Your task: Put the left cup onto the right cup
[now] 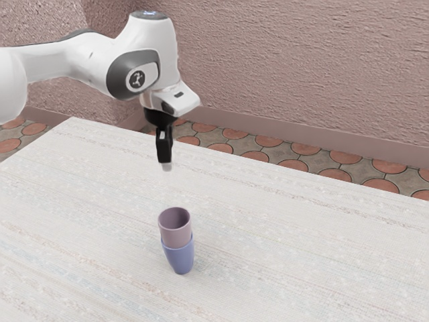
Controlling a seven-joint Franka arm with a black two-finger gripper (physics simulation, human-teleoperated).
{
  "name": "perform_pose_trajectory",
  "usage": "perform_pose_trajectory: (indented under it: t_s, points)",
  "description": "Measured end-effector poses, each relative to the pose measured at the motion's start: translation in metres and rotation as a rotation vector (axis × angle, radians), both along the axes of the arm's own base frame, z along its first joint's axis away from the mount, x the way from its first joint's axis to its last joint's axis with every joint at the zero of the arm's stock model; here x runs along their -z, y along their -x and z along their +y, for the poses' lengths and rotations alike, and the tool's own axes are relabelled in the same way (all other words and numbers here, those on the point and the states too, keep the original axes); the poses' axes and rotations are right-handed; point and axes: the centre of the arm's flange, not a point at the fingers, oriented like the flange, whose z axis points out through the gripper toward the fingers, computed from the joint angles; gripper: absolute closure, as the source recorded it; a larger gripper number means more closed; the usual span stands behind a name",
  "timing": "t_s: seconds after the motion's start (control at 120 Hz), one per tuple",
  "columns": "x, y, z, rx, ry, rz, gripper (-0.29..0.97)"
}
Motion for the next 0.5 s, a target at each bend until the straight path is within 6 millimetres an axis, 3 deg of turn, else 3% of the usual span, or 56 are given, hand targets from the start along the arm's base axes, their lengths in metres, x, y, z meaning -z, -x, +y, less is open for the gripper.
perform_pose_trajectory:
  t_s: [0.233,0.367,0.5]
  points:
    - [-0.032,-0.011,0.056,-0.073,-0.01,-0.009,0.0]
    - [-0.062,-0.012,0.09,-0.116,-0.011,-0.029,0.0]
    - [-0.085,-0.007,0.106,-0.127,-0.02,-0.029,0.0]
